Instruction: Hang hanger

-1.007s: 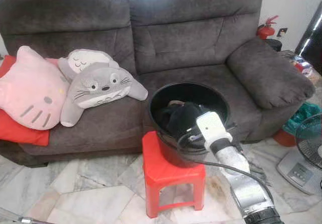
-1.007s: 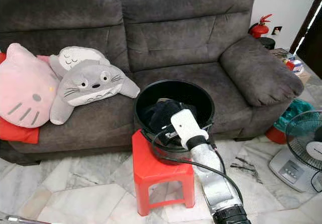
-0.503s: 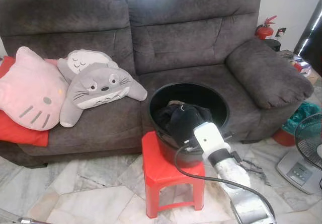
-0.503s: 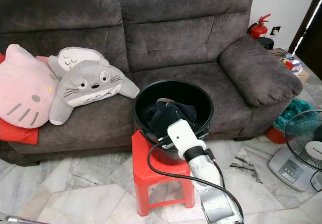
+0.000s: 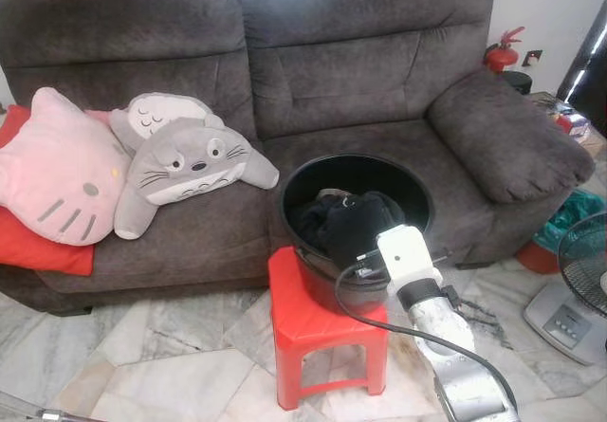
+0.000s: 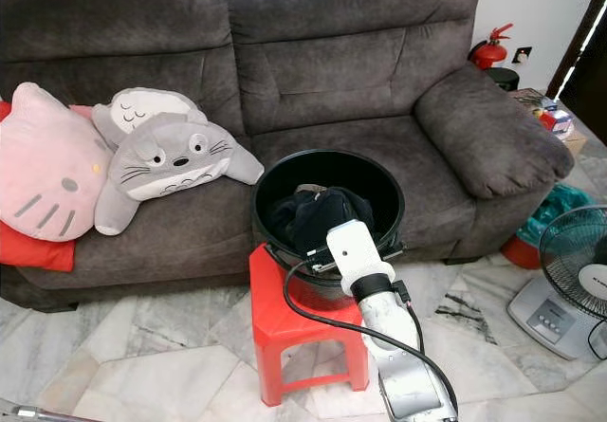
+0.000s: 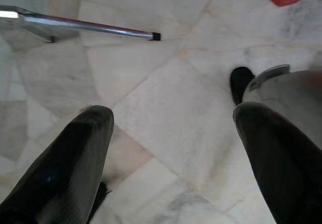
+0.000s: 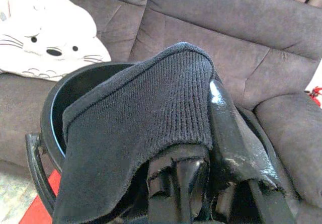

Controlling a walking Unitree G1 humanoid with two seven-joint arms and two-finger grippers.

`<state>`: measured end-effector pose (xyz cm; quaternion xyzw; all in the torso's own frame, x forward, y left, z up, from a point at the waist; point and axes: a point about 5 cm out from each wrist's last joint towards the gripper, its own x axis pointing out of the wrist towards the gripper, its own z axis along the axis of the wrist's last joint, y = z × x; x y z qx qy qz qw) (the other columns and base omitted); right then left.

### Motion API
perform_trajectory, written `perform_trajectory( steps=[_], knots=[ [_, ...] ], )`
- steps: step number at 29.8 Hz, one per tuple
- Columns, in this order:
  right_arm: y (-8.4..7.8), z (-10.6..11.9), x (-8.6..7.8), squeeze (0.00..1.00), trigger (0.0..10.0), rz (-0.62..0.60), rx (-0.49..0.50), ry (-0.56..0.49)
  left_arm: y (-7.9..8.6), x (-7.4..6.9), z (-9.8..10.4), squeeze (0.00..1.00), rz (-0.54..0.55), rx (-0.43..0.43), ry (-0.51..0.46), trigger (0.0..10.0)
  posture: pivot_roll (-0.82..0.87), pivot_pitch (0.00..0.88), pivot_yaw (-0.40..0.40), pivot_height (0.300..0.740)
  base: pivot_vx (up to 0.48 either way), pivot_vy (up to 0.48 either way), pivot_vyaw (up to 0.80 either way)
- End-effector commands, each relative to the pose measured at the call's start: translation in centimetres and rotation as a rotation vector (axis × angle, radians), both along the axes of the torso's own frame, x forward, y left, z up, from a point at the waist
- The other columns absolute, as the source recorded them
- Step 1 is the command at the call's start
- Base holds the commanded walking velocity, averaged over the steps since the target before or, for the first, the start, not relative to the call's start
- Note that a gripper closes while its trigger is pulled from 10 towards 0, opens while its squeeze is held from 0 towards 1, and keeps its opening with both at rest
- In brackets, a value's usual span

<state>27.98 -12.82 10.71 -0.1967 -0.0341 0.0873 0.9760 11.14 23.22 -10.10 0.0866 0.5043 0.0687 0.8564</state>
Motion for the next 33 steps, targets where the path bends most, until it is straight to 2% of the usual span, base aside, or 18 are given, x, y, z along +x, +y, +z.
perform_trajectory(
  steps=[1, 3, 7, 9, 11, 19, 33],
  knots=[
    [0.3, 0.5, -0.1, 0.0, 10.0, 0.004, 0.019, -0.021, 0.3, -0.5, -0.1, 0.0, 0.025, -0.01, 0.011, 10.0, -0.17, 0.0, 0.086, 0.74, 0.0, 0.0, 0.0],
    [0.2, 0.5, -0.1, 0.0, 10.0, 0.001, 0.02, -0.022, 0.2, -0.6, -0.1, 0.0, 0.064, -0.028, 0.001, 10.0, -0.17, 0.0, 0.085, 0.74, 0.0, 0.0, 0.0],
    [0.2, 0.5, -0.1, 0.0, 10.0, 0.0, 0.021, -0.022, 0.2, -0.6, -0.1, 0.0, 0.068, -0.031, 0.0, 10.0, -0.17, 0.0, 0.085, 0.74, 0.0, 0.0, 0.0],
    [0.3, 0.7, 0.0, 0.0, 10.0, 0.005, 0.028, -0.029, 0.1, -0.6, -0.1, 0.0, 0.112, -0.07, -0.03, 10.0, -0.18, 0.0, 0.086, 0.74, 0.0, 0.0, 0.0],
    [0.4, 1.0, 0.5, 0.0, 10.0, 0.011, 0.02, -0.037, 0.2, -0.4, 0.0, 0.0, 0.142, -0.068, -0.05, 10.0, -0.16, 0.0, 0.073, 0.74, 0.0, 0.0, 0.0],
    [0.1, 1.5, 1.2, 0.0, 10.0, -0.005, 0.019, -0.048, 0.3, -0.3, 0.1, 0.0, 0.166, -0.076, -0.064, 10.0, -0.17, 0.0, 0.071, 0.74, 0.0, 0.0, 0.0],
    [0.1, 1.8, 1.6, 0.0, 10.0, -0.01, 0.017, -0.058, 0.2, -0.4, 0.0, 0.0, 0.173, -0.081, -0.065, 10.0, -0.17, 0.0, 0.074, 0.74, 0.0, 0.0, 0.0]
  ],
)
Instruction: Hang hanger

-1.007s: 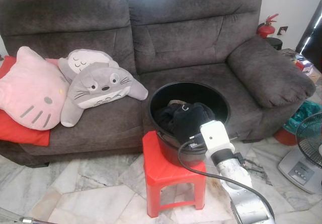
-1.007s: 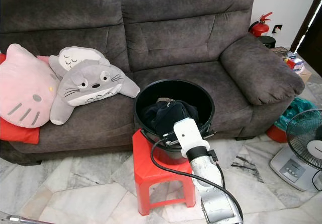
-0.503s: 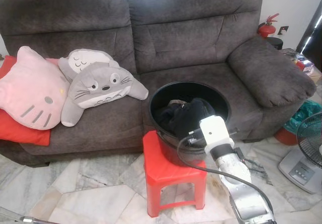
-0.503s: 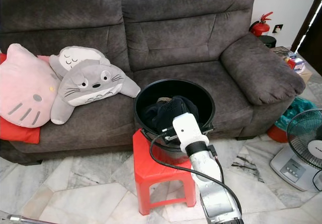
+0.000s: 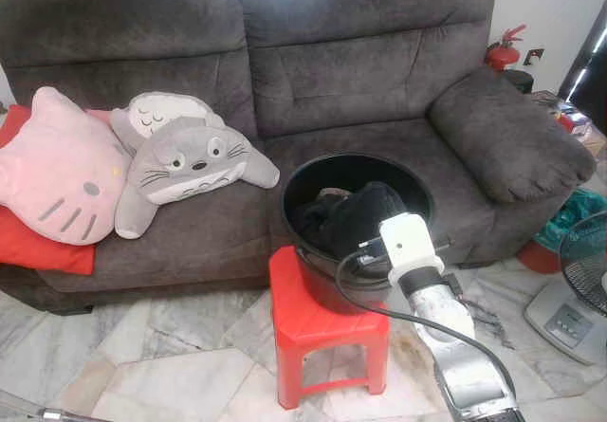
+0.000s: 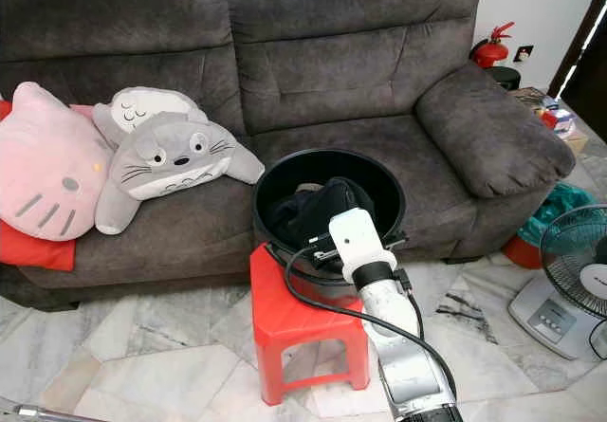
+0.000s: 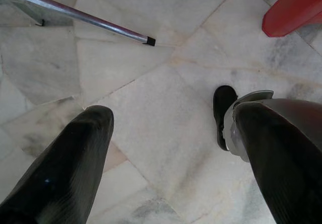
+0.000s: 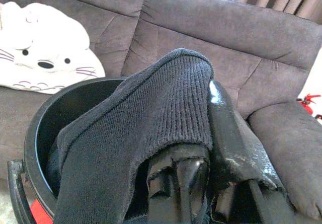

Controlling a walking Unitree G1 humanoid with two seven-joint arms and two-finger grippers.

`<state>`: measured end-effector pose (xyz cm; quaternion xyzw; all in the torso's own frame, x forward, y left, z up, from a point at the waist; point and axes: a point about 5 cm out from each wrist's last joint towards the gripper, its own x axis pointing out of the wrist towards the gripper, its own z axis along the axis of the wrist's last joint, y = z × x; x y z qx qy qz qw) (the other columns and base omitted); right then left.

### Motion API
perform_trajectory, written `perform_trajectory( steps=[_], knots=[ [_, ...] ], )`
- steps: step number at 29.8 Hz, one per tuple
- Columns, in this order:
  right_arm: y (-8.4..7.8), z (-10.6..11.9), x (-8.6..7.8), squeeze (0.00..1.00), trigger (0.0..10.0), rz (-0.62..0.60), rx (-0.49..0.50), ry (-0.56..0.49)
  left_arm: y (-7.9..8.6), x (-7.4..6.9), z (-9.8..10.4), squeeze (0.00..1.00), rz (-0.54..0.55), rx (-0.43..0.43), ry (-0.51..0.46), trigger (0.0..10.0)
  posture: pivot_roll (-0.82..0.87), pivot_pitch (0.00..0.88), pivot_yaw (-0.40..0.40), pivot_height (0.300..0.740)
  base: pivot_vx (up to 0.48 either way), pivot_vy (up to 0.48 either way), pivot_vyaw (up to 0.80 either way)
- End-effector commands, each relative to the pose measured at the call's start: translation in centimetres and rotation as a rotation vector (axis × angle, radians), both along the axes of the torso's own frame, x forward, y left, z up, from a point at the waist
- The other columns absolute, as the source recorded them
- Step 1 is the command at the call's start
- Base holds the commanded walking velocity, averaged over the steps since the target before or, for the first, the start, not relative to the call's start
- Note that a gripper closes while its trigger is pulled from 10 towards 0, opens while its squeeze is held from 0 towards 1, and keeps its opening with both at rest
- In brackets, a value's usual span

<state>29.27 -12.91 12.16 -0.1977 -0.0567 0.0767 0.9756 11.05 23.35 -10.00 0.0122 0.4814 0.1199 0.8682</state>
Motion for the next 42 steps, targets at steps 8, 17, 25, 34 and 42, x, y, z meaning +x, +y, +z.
perform_trajectory(
  steps=[8, 17, 25, 34, 42],
  knots=[
    [0.35, 0.6, 0.39, 0.0, 10.0, 0.006, 0.014, -0.014, 0.14, -0.31, -0.06, 0.0, 0.021, -0.005, 0.004, 10.0, -0.17, 0.0, 0.073, 0.74, 0.0, 0.0, 0.0],
    [0.6, 0.64, 0.51, 0.0, 10.0, 0.011, 0.015, -0.012, 0.23, -0.27, -0.02, 0.0, 0.024, 0.0, 0.002, 10.0, -0.17, 0.0, 0.074, 0.74, 0.0, 0.0, 0.0],
    [0.65, 0.59, 0.68, 0.0, 10.0, 0.012, 0.009, -0.009, 0.23, -0.14, 0.01, 0.0, 0.022, 0.0, -0.001, 10.0, -0.17, 0.0, 0.073, 0.74, -0.03, 0.0, 0.0],
    [0.68, 0.69, 0.77, 0.0, 10.0, 0.011, -0.005, -0.014, 0.25, -0.09, 0.03, 0.0, 0.022, 0.0, -0.003, 10.0, -0.16, 0.0, 0.073, 0.74, -0.259, 0.0, 0.0],
    [0.8, 0.61, 0.78, 0.0, 10.0, 0.013, -0.004, -0.012, 0.25, -0.15, 0.02, 0.0, 0.024, 0.001, -0.002, 10.0, -0.16, 0.0, 0.073, 0.74, -0.313, 0.0, 0.0]
  ],
)
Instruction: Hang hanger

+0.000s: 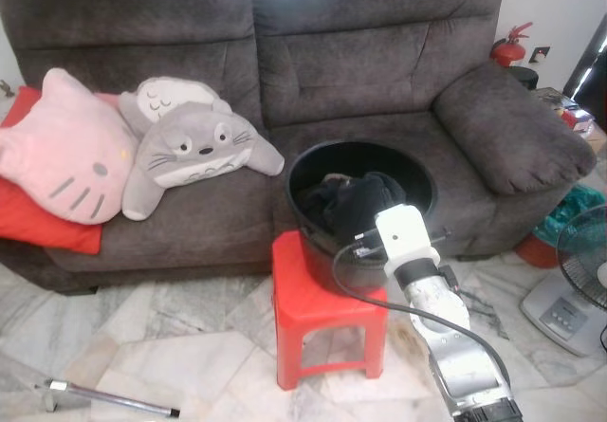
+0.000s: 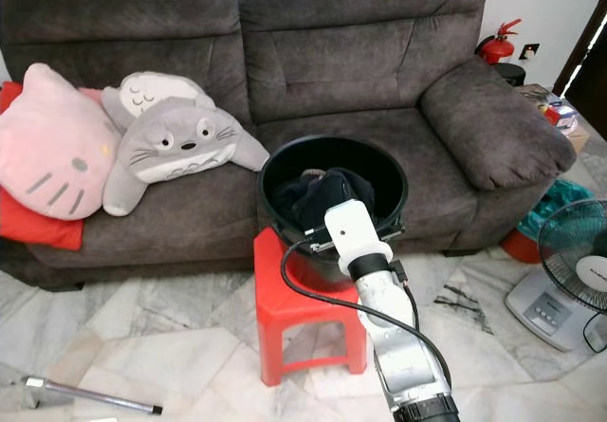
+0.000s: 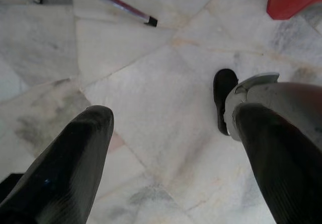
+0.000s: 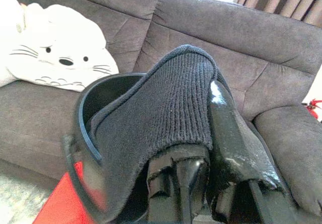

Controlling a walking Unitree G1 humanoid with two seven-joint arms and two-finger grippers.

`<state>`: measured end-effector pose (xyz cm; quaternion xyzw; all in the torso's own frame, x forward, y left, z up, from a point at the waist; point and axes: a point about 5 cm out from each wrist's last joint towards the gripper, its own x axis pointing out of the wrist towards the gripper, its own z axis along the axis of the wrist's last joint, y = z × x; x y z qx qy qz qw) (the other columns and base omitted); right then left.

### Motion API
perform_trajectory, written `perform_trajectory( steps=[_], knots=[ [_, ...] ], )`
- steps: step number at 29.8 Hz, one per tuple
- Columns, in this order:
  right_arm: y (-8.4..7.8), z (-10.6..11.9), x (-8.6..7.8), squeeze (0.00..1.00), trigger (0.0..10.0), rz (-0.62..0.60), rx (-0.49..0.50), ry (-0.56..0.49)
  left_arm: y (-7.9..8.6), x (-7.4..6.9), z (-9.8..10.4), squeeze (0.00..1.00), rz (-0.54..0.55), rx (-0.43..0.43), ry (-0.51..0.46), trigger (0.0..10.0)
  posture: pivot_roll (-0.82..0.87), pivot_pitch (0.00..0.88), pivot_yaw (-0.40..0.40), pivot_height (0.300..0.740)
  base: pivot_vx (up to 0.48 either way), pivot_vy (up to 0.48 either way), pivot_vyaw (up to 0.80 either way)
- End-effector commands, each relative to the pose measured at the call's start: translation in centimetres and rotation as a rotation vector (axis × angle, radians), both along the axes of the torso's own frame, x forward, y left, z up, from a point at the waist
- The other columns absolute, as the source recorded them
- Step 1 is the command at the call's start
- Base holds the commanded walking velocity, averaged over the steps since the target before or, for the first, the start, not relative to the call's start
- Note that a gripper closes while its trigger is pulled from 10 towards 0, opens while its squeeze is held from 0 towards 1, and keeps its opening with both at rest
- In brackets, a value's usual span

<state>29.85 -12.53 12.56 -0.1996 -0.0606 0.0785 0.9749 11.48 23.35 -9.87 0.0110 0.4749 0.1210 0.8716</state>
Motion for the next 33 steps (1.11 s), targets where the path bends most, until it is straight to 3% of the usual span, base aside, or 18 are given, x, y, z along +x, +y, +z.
perform_trajectory(
  steps=[1, 33],
  knots=[
    [0.43, 0.21, 0.2, 0.0, 10.0, 0.009, 0.0, -0.006, 0.25, -0.58, -0.12, 0.0, 0.021, 0.0, 0.013, 10.0, -0.16, 0.0, 0.073, 0.74, -0.307, 0.0, 0.0],
    [0.57, -0.23, 0.12, 0.0, 10.0, 0.012, -0.002, 0.005, 0.24, -0.76, -0.17, 0.0, 0.022, 0.002, 0.018, 10.0, -0.17, 0.0, 0.079, 0.74, -0.313, 0.0, 0.0]
  ],
)
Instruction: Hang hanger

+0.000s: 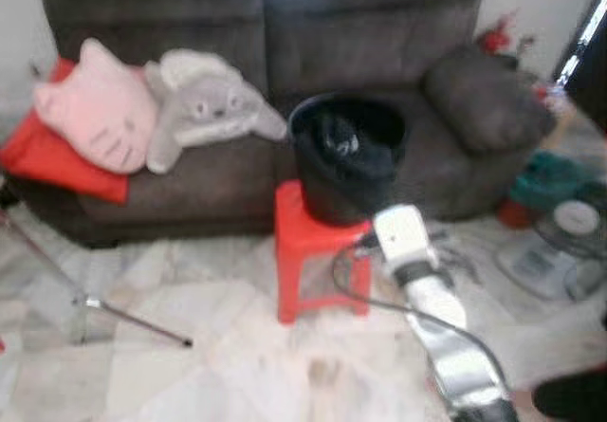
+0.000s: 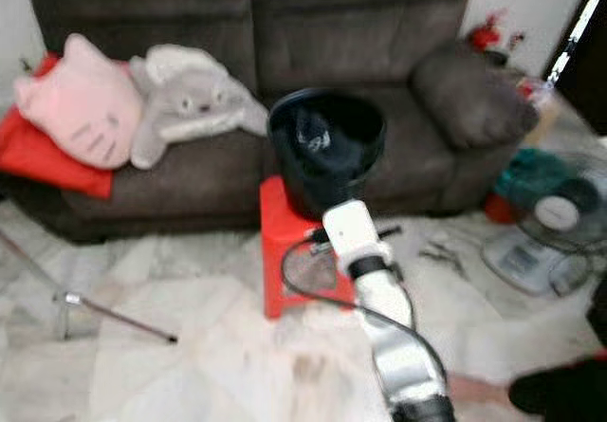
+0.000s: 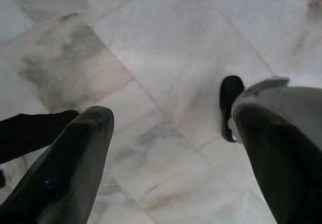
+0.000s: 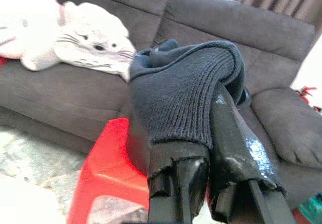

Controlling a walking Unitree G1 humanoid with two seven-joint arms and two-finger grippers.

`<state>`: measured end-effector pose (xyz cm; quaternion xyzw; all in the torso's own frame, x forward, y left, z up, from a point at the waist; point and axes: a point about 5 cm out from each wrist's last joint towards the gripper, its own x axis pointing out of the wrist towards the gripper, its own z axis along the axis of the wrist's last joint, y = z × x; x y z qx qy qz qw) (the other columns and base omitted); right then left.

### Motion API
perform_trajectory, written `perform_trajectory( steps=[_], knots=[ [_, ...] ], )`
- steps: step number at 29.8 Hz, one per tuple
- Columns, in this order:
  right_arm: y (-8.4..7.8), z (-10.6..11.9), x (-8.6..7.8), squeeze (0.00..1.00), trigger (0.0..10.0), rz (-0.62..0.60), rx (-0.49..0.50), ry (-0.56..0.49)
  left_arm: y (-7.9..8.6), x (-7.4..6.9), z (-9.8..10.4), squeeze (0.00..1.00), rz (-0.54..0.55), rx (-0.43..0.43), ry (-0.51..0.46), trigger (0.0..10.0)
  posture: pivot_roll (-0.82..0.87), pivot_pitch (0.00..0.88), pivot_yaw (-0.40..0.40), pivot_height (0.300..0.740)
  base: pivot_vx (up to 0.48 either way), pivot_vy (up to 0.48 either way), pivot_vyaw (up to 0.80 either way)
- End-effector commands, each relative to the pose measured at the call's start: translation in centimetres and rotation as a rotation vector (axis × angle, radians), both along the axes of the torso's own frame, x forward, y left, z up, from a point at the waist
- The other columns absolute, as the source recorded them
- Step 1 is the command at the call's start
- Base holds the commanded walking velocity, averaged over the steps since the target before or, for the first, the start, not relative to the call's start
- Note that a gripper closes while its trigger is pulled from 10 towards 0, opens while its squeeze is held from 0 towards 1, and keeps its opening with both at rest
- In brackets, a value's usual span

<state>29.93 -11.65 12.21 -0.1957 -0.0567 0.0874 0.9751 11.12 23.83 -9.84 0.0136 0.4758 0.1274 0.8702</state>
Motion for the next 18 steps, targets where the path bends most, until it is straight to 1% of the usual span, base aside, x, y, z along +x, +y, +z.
perform_trajectory(
  steps=[1, 3, 6, 7, 11, 12, 13, 17, 18],
  knots=[
    [-0.3, 0.1, 0.1, 0.0, 10.0, -0.003, -0.009, -0.003, -0.2, -0.4, -0.2, 0.0, 0.012, -0.007, 0.014, 10.0, -0.17, 0.0, 0.079, 0.74, -0.315, 0.0, 0.0],
    [-0.3, -0.2, 0.1, 0.0, 10.0, -0.001, -0.017, 0.01, -0.2, -0.4, -0.2, 0.0, 0.012, -0.007, 0.014, 10.0, -0.17, 0.0, 0.078, 0.74, -0.311, 0.0, 0.0],
    [-0.6, -1.4, 0.0, 0.0, 10.0, 0.001, -0.041, 0.067, -0.3, -0.4, -0.2, 0.0, 0.009, -0.008, 0.015, 10.0, -0.17, 0.0, 0.079, 0.74, -0.311, 0.0, 0.0],
    [-0.8, -2.1, -0.1, 0.0, 10.0, 0.003, -0.055, 0.098, -0.3, -0.4, -0.2, 0.0, 0.007, -0.008, 0.015, 10.0, -0.17, 0.0, 0.079, 0.74, -0.311, 0.0, 0.0],
    [-0.8, -2.4, -0.2, 0.0, 10.0, 0.004, -0.061, 0.114, -0.3, -0.4, -0.2, 0.0, 0.006, -0.008, 0.015, 10.0, -0.17, 0.0, 0.079, 0.74, -0.311, 0.0, 0.0],
    [-0.9, -3.3, -0.5, 0.0, 10.0, 0.021, -0.088, 0.154, -0.2, -0.5, -0.2, 0.0, 0.006, -0.006, 0.016, 10.0, -0.17, 0.0, 0.079, 0.74, -0.315, 0.0, 0.0],
    [-0.9, -3.6, -0.6, 0.0, 10.0, 0.029, -0.1, 0.171, -0.2, -0.5, -0.2, 0.0, 0.005, -0.006, 0.016, 10.0, -0.17, 0.0, 0.079, 0.74, -0.315, 0.0, 0.0],
    [-0.8, -4.2, -0.8, 0.0, 10.0, 0.057, -0.092, 0.209, -0.2, -0.5, -0.2, 0.0, 0.004, -0.004, 0.015, 10.0, -0.17, 0.0, 0.079, 0.74, 0.0, 0.0, 0.0],
    [-0.6, -4.4, -0.9, 0.0, 10.0, 0.077, -0.107, 0.227, -0.2, -0.5, -0.2, 0.0, -0.001, -0.002, 0.017, 10.0, -0.17, 0.0, 0.081, 0.74, 0.0, 0.0, 0.0]
  ],
)
